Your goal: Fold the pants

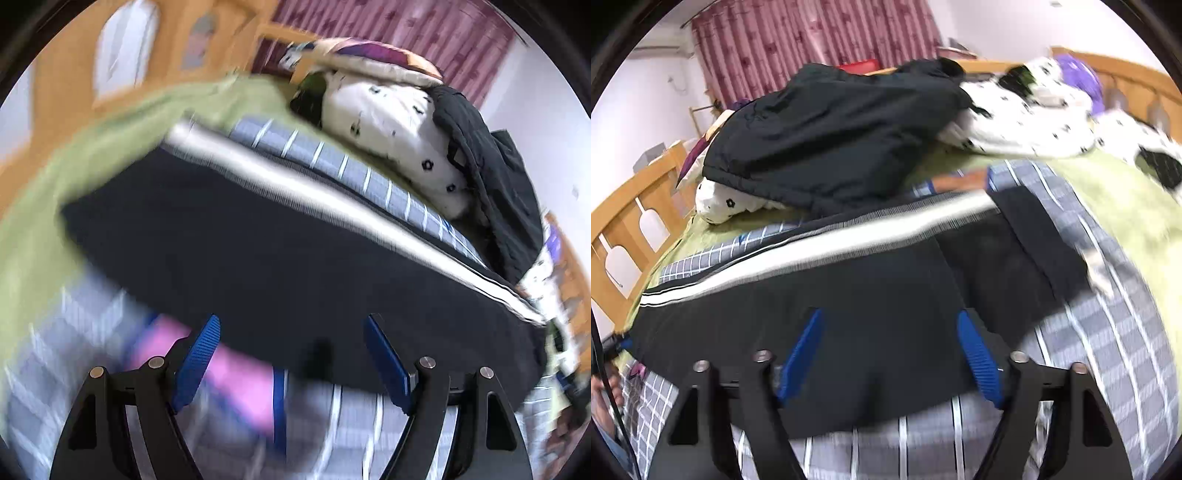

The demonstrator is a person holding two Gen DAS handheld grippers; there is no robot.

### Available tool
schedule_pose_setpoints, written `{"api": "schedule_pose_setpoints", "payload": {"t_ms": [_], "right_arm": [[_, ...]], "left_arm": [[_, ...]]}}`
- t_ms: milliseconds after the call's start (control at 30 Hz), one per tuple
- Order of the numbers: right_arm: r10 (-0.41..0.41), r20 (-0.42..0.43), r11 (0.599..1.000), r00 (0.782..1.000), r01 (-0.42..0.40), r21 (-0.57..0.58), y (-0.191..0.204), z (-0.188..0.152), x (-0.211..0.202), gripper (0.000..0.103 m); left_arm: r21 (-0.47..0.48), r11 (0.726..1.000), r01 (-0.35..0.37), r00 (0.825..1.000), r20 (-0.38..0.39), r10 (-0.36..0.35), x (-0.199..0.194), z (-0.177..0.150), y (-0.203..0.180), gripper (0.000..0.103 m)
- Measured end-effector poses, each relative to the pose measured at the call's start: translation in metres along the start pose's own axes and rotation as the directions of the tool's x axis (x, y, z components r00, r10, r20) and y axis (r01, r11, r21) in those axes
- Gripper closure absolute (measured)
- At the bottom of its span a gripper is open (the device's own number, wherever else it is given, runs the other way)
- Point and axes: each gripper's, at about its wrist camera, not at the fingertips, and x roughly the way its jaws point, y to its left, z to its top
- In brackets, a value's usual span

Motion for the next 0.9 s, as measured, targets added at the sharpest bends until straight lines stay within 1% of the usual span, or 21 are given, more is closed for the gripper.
{"api": "schedule_pose_setpoints", "payload": {"t_ms": [67,133,167,200,233,300,333,400,433,500,533,600,633,733,767,800,833,867,900], "right_arm": [[0.015,-0.035,0.998,0.999,-0.013,0.060,-0.012,-0.028,-0.004,0.025],[0.025,-0.082,0.998,0.996,-0.019,0.067,-0.018,-0.049,0.001,0.025],[0.026,-0.092,0.998,0.995,-0.020,0.068,-0.019,-0.057,0.002,0.025],[0.029,-0.099,0.997,0.995,-0.022,0.071,-0.020,-0.064,0.003,0.025],[0.038,-0.104,0.996,0.994,-0.030,0.082,-0.022,-0.069,0.005,0.025],[0.073,-0.107,0.990,0.992,-0.059,0.125,-0.025,-0.071,0.012,0.025],[0.086,-0.103,0.987,0.991,-0.070,0.145,-0.027,-0.068,0.015,0.025],[0.107,-0.093,0.978,0.990,-0.088,0.190,-0.032,-0.061,0.026,0.025],[0.110,-0.091,0.975,0.990,-0.090,0.203,-0.034,-0.058,0.030,0.025],[0.105,-0.088,0.969,0.991,-0.082,0.232,-0.040,-0.046,0.045,0.028],[0.098,-0.087,0.966,0.991,-0.074,0.249,-0.044,-0.041,0.054,0.029],[0.094,-0.083,0.959,0.992,-0.068,0.276,-0.052,-0.030,0.069,0.035],[0.090,-0.078,0.956,0.993,-0.064,0.287,-0.055,-0.025,0.076,0.040],[0.092,-0.058,0.944,0.994,-0.068,0.323,-0.067,-0.009,0.095,0.048],[0.089,-0.055,0.942,0.995,-0.066,0.329,-0.068,-0.005,0.101,0.054],[0.081,-0.054,0.940,0.995,-0.058,0.336,-0.070,0.000,0.107,0.058],[0.076,-0.054,0.938,0.996,-0.053,0.341,-0.071,0.004,0.112,0.060],[0.074,-0.057,0.936,0.996,-0.050,0.348,-0.071,0.008,0.116,0.060],[0.071,-0.064,0.934,0.995,-0.044,0.354,-0.069,0.011,0.119,0.064]], "left_arm": [[-0.066,0.996,0.056,0.998,-0.036,-0.058,-0.005,-0.028,0.015,0.024],[-0.069,0.995,0.068,0.997,-0.031,-0.070,-0.007,-0.041,0.021,0.025],[-0.051,0.996,0.067,0.998,-0.016,-0.068,-0.009,-0.044,0.021,0.025],[-0.046,0.997,0.062,0.998,-0.020,-0.063,-0.008,-0.042,0.019,0.024],[-0.060,0.995,0.073,0.997,-0.033,-0.076,-0.005,-0.037,0.020,0.024],[-0.130,0.984,0.121,0.991,-0.039,-0.127,0.004,-0.026,0.025,0.025],[-0.168,0.976,0.137,0.989,-0.038,-0.146,0.009,-0.020,0.029,0.026],[-0.232,0.958,0.171,0.983,-0.020,-0.181,0.022,-0.007,0.039,0.027],[-0.259,0.948,0.183,0.982,-0.007,-0.191,0.028,-0.002,0.045,0.035],[-0.318,0.930,0.185,0.982,0.027,-0.186,0.038,0.005,0.053,0.045],[-0.331,0.924,0.192,0.981,0.041,-0.189,0.041,0.007,0.056,0.048],[-0.329,0.927,0.181,0.983,0.048,-0.174,0.050,0.016,0.056,0.054],[-0.328,0.928,0.175,0.985,0.050,-0.168,0.054,0.021,0.056,0.054],[-0.309,0.942,0.132,0.991,0.046,-0.124,0.066,0.036,0.049,0.056],[-0.300,0.947,0.114,0.993,0.045,-0.106,0.067,0.038,0.046,0.057],[-0.289,0.954,0.082,0.996,0.043,-0.072,0.070,0.042,0.042,0.064],[-0.284,0.958,0.046,0.999,0.039,-0.036,0.073,0.044,0.039,0.074],[-0.285,0.958,0.003,0.999,0.032,0.007,0.076,0.046,0.036,0.077],[-0.285,0.958,-0.027,0.999,0.021,0.034,0.077,0.049,0.033,0.086]]}}
